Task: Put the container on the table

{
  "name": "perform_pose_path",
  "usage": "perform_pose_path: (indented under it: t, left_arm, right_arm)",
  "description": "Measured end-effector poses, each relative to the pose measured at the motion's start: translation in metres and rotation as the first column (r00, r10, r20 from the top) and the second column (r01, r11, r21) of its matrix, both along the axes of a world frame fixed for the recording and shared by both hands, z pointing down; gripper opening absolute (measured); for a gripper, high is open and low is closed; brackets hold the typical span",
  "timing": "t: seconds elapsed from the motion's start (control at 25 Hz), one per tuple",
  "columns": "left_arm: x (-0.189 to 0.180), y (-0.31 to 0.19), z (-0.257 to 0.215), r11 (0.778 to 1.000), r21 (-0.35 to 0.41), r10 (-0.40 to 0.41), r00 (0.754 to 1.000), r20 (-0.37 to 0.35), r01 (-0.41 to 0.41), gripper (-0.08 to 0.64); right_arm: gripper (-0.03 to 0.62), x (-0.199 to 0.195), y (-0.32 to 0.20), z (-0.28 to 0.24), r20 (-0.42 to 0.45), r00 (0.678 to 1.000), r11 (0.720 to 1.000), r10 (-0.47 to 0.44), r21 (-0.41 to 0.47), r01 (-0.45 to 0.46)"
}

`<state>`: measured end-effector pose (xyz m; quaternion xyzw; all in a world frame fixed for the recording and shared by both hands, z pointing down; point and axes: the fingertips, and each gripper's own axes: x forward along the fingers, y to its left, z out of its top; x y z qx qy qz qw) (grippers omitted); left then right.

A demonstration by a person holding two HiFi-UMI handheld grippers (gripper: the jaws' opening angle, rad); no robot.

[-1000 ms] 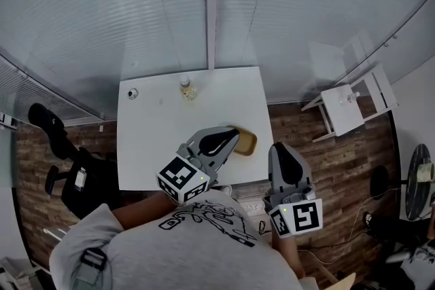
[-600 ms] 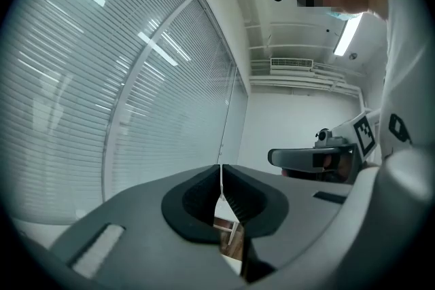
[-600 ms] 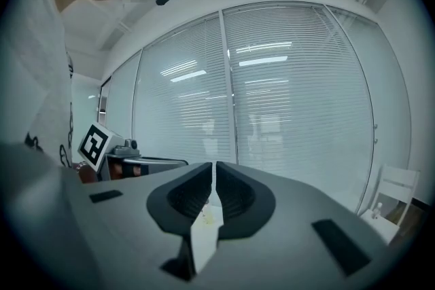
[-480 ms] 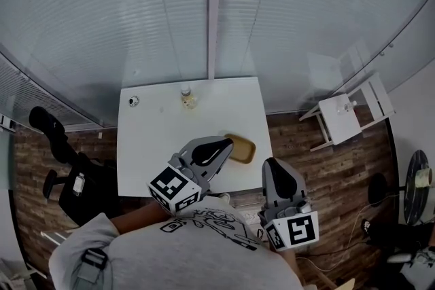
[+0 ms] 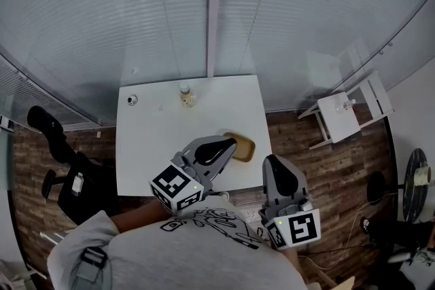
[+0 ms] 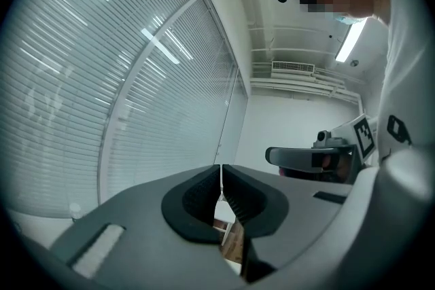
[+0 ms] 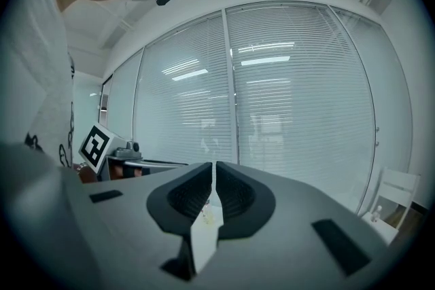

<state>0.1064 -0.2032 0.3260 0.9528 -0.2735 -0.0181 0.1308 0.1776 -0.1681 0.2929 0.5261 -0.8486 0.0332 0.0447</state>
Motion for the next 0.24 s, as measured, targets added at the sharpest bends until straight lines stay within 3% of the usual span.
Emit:
perform_pose_path:
  t: [0.24]
  left_arm:
    - [-0.0025,-0.0036,0.0057,1.0,-0.016,0.001,1.0,-0.006,-0.001,0.012]
  right_arm:
    - [0.018,0.0033,-0.0037,0.0009,0.008,1.0,1.0,0.02,0.003,-0.02]
